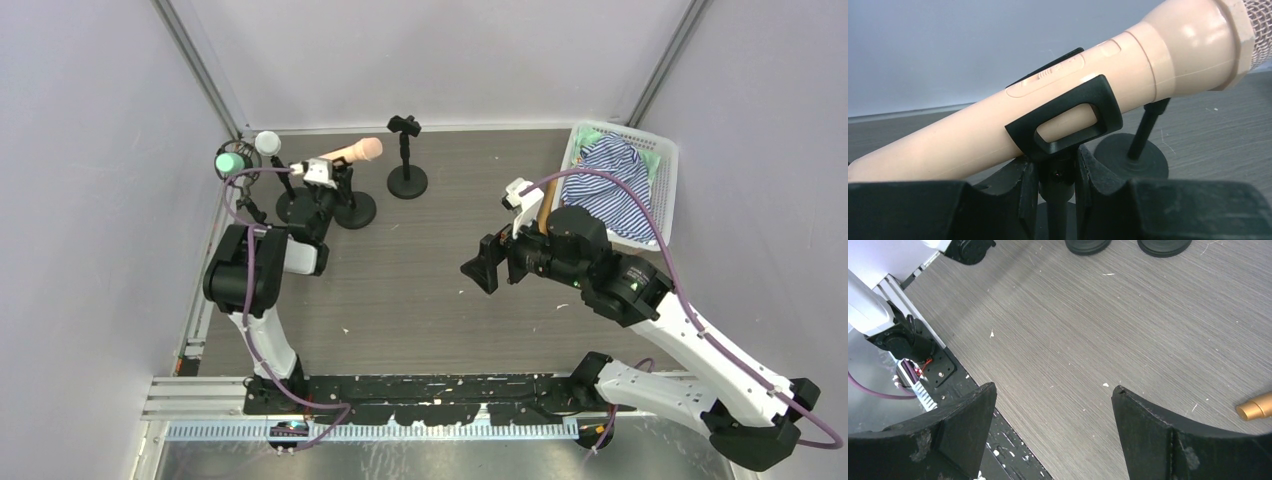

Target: Attach the microphones to the stand

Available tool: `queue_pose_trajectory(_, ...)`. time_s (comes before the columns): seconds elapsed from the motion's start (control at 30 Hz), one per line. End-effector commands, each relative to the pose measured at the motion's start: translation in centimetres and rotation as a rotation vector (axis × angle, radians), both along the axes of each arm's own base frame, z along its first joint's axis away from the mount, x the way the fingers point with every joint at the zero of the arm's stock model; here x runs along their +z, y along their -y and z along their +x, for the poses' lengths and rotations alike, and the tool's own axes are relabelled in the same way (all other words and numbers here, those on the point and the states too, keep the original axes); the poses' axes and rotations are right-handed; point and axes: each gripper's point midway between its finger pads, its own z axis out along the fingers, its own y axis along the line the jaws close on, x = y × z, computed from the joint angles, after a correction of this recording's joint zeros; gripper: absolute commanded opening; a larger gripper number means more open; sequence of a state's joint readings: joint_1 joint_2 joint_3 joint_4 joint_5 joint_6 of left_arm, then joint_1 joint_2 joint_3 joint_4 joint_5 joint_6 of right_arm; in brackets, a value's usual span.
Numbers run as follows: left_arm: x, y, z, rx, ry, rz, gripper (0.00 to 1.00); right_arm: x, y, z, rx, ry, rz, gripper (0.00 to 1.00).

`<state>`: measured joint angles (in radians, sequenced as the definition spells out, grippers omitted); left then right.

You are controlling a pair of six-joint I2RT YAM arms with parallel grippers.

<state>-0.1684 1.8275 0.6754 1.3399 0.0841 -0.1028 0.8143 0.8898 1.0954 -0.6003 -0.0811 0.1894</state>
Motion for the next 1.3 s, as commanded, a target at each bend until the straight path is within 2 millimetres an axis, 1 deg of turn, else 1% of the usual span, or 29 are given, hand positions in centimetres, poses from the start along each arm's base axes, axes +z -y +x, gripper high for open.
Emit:
queue_pose_trajectory(0.0,2.8,-1.7,1.6,-0.030,0.110,0.001,0.00,0.1,0.5,0.1,-0.010,0.022,-0.008,0.90)
queue_pose_trajectory(0.1,2.3,-2.0,2.4,-0.060,0.095,0.027,0.00,-0.1,0.4,0.1,-0.005,0.019,-0.013,0.90)
queue_pose_trajectory(0.27,1.3,-1.5,3.3,-0.101,0.072,0.056,0.00,-0.5,0.2,0.0,0.004,0.008,-0.017,0.90)
queue_pose_trajectory(0.3,1.1,-1.5,3.4,-0.102,0.070,0.055,0.02,-0.5,0.2,0.0,0.004,0.007,-0.016,0.90)
queue_pose_trajectory(0.37,0.9,-1.6,3.3,-0.097,0.066,0.053,0.12,-0.6,0.2,0.0,0.006,0.005,-0.017,0.90)
queue_pose_trajectory(0.47,0.8,-1.7,2.8,-0.091,0.066,0.049,0.23,-0.5,0.2,0.0,0.004,0.008,-0.014,0.90)
queue_pose_trajectory(0.5,0.8,-1.7,2.6,-0.092,0.067,0.050,0.31,-0.6,0.2,0.0,0.005,0.008,-0.014,0.90)
queue_pose_trajectory(0.67,1.2,-1.9,1.5,-0.068,0.080,0.041,0.56,-0.6,-0.1,0.0,0.013,0.002,-0.007,0.90)
queue_pose_trajectory(0.73,1.4,-1.6,1.0,-0.065,0.085,0.037,0.66,-0.6,-0.3,0.0,0.019,-0.002,-0.003,0.90)
queue_pose_trajectory(0.83,1.4,-1.4,0.3,-0.053,0.085,0.035,0.85,-0.7,-0.4,-0.1,0.024,-0.007,-0.001,0.90)
queue_pose_trajectory(0.9,1.5,-1.4,-0.2,-0.031,0.082,0.029,0.92,-0.8,-0.3,-0.2,0.022,-0.008,-0.003,0.90)
queue_pose_trajectory(1.0,1.6,-1.1,-1.1,-0.008,0.078,0.025,0.97,-0.8,-0.1,-0.2,0.016,-0.005,-0.006,0.90)
queue_pose_trajectory(1.1,1.9,-0.4,-2.4,0.020,0.078,0.022,0.99,-0.9,0.3,0.1,-0.007,0.001,-0.011,0.90)
queue_pose_trajectory(1.2,1.4,0.3,-4.2,0.066,0.053,0.001,1.00,-1.2,0.9,0.9,-0.073,0.004,-0.022,0.90)
queue_pose_trajectory(1.27,1.1,0.9,-5.3,0.097,0.038,-0.015,1.00,-1.6,2.0,2.1,-0.171,0.007,-0.050,0.90)
